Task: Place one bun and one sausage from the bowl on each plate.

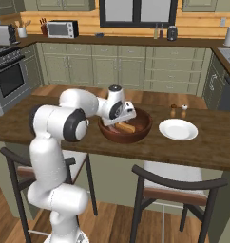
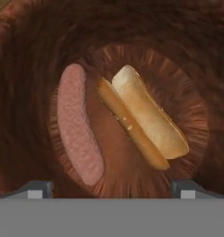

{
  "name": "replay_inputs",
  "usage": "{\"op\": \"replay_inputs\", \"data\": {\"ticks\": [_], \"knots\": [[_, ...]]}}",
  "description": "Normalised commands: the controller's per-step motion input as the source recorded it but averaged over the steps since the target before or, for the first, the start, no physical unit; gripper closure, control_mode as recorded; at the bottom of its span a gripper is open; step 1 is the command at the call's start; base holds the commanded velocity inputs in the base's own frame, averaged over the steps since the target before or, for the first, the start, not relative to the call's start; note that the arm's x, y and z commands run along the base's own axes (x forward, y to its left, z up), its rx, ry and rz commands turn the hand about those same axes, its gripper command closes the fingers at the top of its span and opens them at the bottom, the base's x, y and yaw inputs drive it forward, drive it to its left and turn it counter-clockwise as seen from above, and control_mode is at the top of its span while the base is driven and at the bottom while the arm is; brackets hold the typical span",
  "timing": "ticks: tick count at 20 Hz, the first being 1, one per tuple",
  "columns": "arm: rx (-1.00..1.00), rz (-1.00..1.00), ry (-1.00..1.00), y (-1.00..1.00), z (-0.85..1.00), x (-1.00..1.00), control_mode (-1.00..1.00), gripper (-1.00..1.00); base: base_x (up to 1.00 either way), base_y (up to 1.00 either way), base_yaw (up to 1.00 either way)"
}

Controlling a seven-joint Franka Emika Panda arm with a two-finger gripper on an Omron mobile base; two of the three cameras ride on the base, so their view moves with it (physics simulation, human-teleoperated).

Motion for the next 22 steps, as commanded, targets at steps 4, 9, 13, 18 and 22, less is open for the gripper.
{"op": "replay_inputs", "data": {"ticks": [4, 9, 13, 18, 22], "knots": [[0.0, 0.21, 0.0, -0.02, -0.33, 0.55, -1.0, -1.0, 0.0, 0.0, 0.0], [0.0, 0.18, 0.0, -0.19, -0.24, 0.52, -1.0, -1.0, 0.0, 0.0, 0.0], [-0.03, 0.13, 0.0, -0.2, -0.24, 0.53, -1.0, -1.0, 0.0, 0.0, 0.0], [-0.17, 0.07, 0.04, -0.02, -0.5, 0.11, -1.0, -1.0, 0.0, 0.0, 0.0], [-0.27, 0.04, 0.1, 0.0, -0.81, 0.0, -1.0, -1.0, 0.0, 0.0, 0.0]]}}
